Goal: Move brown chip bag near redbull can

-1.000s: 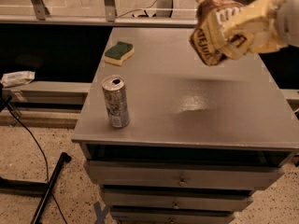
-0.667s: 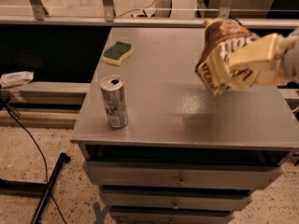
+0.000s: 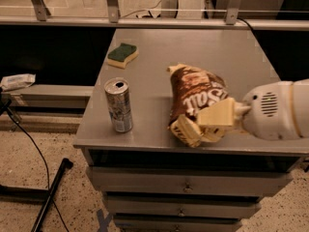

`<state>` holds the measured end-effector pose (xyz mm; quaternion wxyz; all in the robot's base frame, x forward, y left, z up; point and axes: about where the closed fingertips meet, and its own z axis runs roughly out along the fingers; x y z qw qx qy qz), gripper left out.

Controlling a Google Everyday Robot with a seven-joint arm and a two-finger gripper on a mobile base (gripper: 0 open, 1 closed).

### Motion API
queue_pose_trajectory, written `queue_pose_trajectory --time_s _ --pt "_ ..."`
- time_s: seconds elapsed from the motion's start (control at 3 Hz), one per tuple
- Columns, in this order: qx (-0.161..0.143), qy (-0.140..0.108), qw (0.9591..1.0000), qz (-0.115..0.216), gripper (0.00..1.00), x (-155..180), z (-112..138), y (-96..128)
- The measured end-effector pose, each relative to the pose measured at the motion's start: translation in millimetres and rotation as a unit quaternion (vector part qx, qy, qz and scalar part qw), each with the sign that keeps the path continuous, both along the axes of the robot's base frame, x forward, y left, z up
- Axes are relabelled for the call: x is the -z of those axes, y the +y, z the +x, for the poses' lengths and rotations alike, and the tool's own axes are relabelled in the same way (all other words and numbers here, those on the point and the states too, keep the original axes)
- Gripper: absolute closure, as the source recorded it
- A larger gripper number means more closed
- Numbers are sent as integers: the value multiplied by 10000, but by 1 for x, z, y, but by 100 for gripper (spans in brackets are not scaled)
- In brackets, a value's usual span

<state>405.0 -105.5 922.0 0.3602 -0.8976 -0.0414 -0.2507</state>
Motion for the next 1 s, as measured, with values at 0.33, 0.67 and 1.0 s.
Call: queue_pose_trajectory --time_s 0.33,0.67,1.0 --pt "-260 33 9996 -76 100 14 -10 27" --pt "-349 24 9994 -49 100 12 -10 48" --pt "-317 42 9995 -11 97 8 -4 64"
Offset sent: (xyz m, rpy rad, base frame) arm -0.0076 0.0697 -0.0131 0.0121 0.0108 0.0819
